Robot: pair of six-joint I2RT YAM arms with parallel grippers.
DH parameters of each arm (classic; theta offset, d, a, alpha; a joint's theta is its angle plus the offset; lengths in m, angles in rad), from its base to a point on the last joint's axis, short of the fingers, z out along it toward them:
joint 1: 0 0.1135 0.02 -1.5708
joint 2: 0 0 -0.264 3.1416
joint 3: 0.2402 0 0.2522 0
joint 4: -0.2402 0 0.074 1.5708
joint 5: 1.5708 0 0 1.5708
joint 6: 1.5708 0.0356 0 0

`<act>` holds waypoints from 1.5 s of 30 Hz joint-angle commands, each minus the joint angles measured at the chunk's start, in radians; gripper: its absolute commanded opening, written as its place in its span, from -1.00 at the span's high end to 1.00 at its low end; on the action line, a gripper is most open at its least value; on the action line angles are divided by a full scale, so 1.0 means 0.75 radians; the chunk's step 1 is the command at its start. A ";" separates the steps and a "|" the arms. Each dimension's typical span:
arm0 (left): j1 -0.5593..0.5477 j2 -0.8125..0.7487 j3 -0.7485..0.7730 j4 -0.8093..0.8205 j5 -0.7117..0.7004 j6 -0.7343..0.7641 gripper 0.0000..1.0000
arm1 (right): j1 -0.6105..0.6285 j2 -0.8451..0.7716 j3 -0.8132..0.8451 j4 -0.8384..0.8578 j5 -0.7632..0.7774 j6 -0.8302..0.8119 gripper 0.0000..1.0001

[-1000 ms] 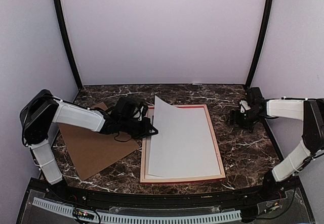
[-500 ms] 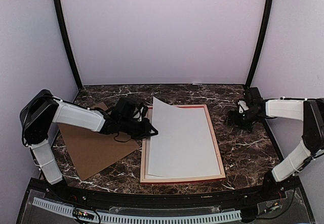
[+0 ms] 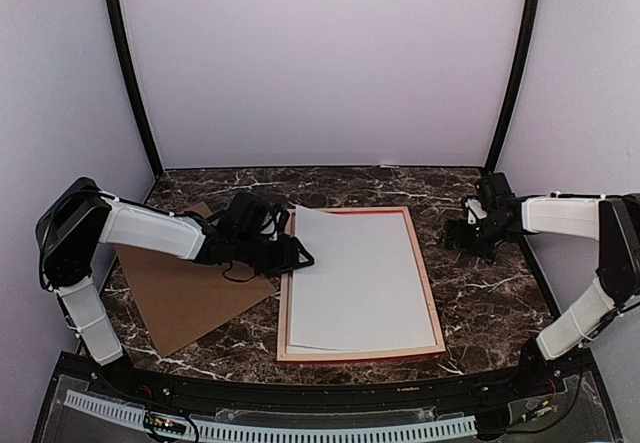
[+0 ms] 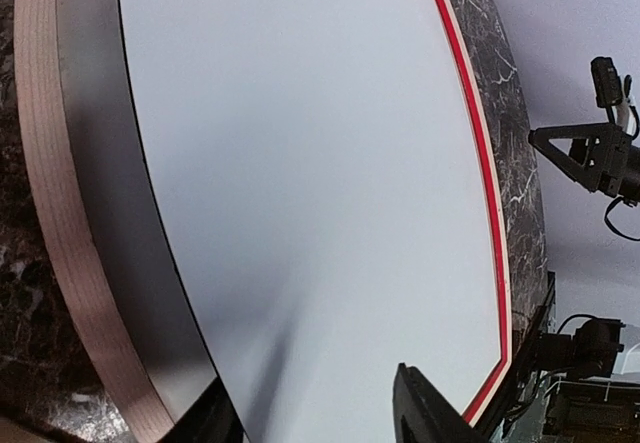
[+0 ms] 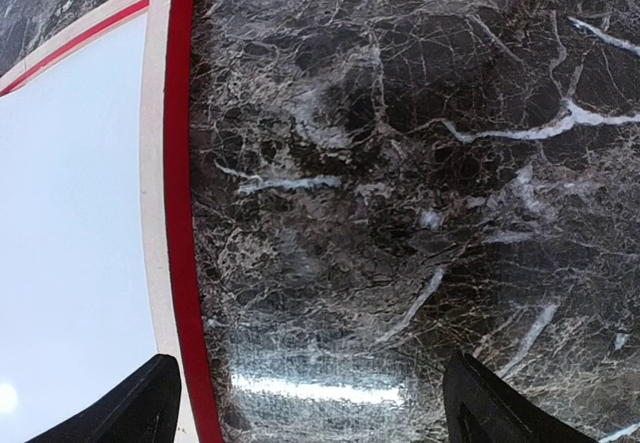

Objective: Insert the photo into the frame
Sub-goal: Place the photo on the mat board, then move the frame body to the center of the board.

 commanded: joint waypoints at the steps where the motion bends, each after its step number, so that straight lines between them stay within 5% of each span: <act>1: 0.007 -0.104 -0.005 -0.079 -0.074 0.047 -0.10 | 0.031 -0.031 0.034 0.028 0.008 0.008 -0.85; 12: 0.007 -0.243 0.001 -0.305 -0.326 0.187 -0.37 | 0.166 -0.056 0.096 0.018 0.029 0.043 -0.97; 25: 0.228 -0.556 -0.071 -0.628 -0.621 0.401 -0.96 | 0.633 0.185 0.419 0.091 0.015 0.148 -0.97; 37: 0.571 -0.799 -0.249 -0.678 -0.511 0.452 -0.98 | 1.026 0.797 1.114 0.044 -0.085 0.149 -0.97; 45: 0.796 -0.891 -0.373 -0.662 -0.361 0.391 -0.98 | 1.118 1.138 1.505 -0.029 -0.179 0.164 -0.97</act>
